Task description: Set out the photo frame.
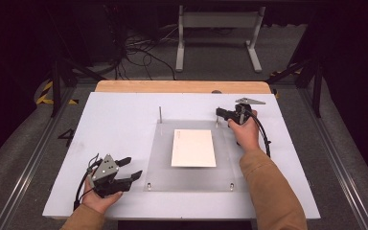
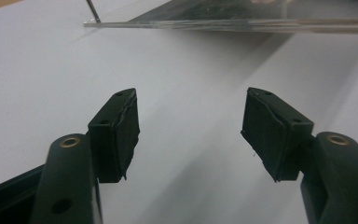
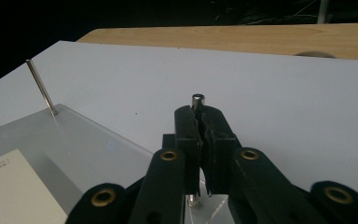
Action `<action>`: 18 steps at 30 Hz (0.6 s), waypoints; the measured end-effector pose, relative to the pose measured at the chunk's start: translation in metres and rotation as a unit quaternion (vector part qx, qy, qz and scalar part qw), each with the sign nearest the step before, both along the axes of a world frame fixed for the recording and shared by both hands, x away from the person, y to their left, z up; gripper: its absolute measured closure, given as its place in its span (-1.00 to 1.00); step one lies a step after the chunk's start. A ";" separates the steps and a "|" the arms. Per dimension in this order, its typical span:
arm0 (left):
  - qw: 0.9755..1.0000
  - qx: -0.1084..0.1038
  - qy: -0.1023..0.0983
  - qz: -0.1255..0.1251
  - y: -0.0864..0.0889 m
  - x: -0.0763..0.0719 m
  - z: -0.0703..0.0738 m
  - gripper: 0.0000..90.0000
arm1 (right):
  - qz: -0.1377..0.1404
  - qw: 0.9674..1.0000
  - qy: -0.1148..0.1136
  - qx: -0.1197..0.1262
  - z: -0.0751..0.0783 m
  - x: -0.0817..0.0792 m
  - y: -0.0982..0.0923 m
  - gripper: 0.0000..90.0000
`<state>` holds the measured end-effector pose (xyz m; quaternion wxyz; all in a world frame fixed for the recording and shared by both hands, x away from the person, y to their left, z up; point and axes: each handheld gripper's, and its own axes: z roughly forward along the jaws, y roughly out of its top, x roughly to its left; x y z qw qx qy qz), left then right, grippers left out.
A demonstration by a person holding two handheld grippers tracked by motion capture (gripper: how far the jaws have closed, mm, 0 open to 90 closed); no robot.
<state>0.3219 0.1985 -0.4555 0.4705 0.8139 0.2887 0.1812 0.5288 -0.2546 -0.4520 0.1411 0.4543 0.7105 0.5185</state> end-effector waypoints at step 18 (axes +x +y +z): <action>0.988 -0.033 -0.137 -0.062 -0.041 0.009 0.015 -0.64 | -0.008 1.000 0.016 0.020 -0.001 0.002 -0.001 0.90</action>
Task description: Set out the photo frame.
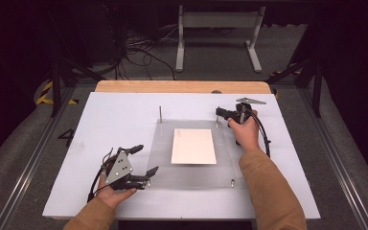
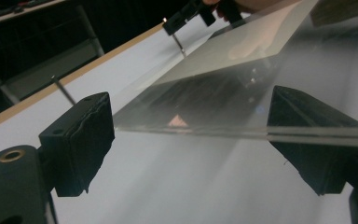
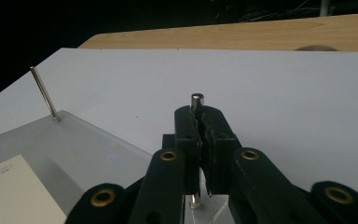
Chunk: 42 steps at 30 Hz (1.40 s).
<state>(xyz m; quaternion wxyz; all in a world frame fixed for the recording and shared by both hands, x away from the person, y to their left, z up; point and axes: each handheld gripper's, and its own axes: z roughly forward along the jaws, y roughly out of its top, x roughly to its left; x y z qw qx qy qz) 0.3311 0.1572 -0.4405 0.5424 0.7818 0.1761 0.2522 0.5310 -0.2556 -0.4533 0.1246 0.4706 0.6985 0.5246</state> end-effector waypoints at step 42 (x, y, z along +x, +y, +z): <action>0.999 0.006 0.025 -0.031 -0.020 0.011 0.022 0.13 | 0.162 0.964 -0.179 -0.111 0.061 -0.149 -0.048 -0.11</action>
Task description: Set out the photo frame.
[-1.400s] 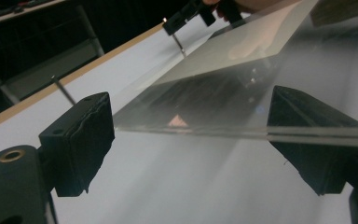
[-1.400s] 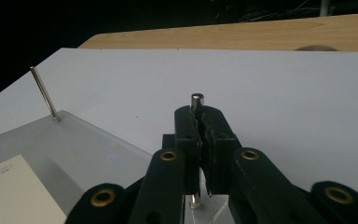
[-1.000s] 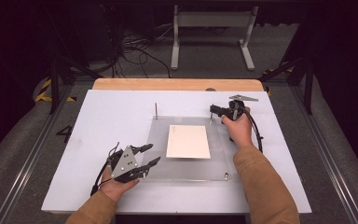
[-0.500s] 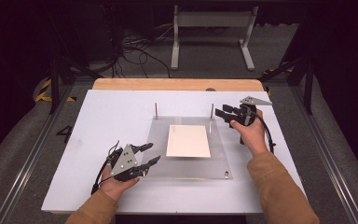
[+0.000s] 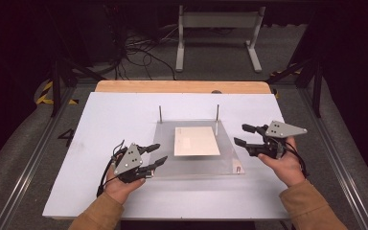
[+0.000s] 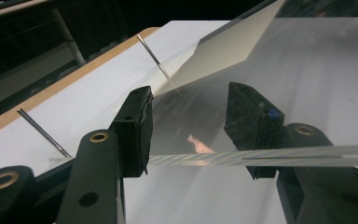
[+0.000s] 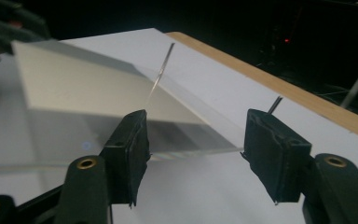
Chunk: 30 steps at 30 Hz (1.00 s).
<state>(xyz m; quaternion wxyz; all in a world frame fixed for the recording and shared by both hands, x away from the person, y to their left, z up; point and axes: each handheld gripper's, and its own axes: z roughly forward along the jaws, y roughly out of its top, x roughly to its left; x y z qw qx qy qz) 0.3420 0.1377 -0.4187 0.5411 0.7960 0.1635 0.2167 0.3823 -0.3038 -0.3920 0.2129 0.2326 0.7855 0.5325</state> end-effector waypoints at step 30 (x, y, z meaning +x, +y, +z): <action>1.000 -0.013 -0.001 0.002 0.002 0.003 0.007 0.12 | 0.061 0.989 -0.127 -0.041 -0.021 -0.026 0.038 0.32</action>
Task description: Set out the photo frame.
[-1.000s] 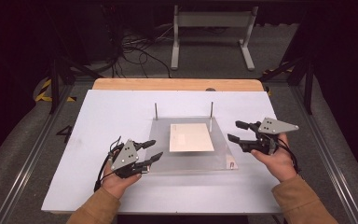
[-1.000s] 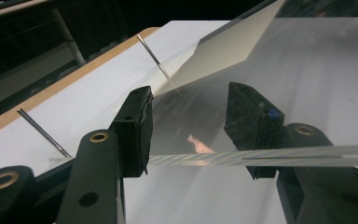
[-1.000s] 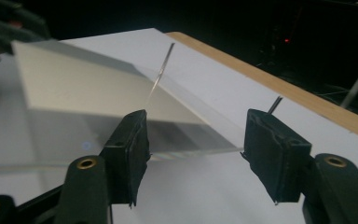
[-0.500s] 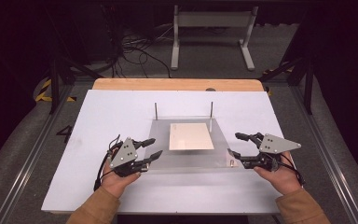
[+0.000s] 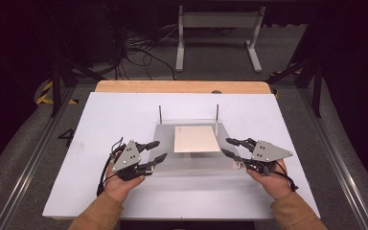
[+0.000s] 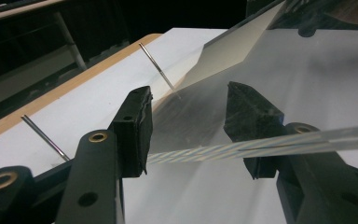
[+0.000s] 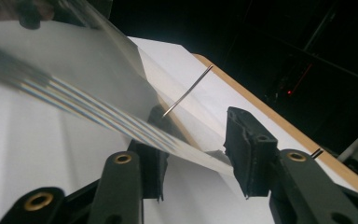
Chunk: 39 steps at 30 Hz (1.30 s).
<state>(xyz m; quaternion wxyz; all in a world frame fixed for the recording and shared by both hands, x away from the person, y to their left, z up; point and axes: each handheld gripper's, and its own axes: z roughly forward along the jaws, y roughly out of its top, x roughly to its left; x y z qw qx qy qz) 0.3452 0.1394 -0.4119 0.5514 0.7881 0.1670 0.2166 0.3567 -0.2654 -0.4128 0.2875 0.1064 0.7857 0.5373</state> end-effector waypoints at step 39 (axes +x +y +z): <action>0.992 -0.124 -0.019 -0.006 0.011 -0.005 0.086 0.47 | -0.028 0.988 0.024 0.147 0.080 -0.032 -0.005 0.53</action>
